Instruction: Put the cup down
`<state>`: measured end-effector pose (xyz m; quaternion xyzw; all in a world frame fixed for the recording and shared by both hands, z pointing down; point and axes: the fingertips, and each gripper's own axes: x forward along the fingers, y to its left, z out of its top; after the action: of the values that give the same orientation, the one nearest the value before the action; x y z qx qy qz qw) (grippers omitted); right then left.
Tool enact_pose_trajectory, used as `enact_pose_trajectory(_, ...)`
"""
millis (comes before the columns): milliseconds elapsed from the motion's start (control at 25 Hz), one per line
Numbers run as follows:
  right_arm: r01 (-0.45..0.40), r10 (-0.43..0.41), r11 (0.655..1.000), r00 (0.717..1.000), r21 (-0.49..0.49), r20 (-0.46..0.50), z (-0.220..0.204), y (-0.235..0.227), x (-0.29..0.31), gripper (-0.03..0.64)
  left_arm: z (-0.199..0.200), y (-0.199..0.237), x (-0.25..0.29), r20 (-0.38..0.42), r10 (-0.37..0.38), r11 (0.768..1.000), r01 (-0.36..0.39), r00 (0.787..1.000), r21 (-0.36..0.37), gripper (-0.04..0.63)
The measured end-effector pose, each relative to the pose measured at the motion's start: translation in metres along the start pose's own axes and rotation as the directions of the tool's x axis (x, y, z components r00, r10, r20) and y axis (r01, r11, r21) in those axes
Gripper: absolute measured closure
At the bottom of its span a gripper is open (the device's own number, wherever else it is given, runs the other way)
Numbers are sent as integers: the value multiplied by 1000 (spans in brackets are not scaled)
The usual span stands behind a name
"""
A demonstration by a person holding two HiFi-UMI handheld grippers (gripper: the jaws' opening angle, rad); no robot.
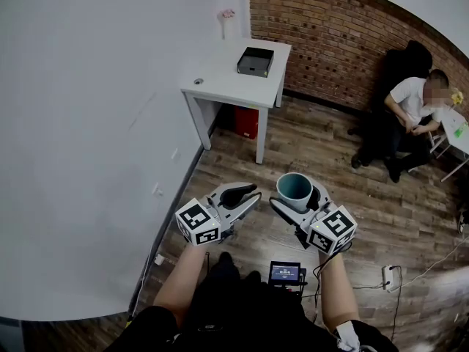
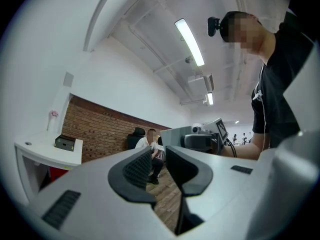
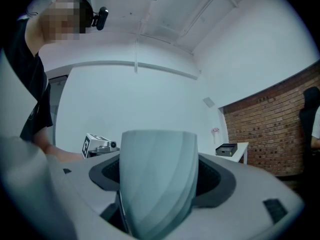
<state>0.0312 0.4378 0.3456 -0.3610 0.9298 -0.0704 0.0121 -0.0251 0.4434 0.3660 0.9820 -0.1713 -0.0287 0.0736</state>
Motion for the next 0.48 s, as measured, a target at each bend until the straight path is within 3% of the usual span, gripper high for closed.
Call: enact_pose_trajectory(480,-6,6,1000,1000,16,-14,-9,-35,25,227,-6,44,10,-1,30,999,-30,1000,-14,517)
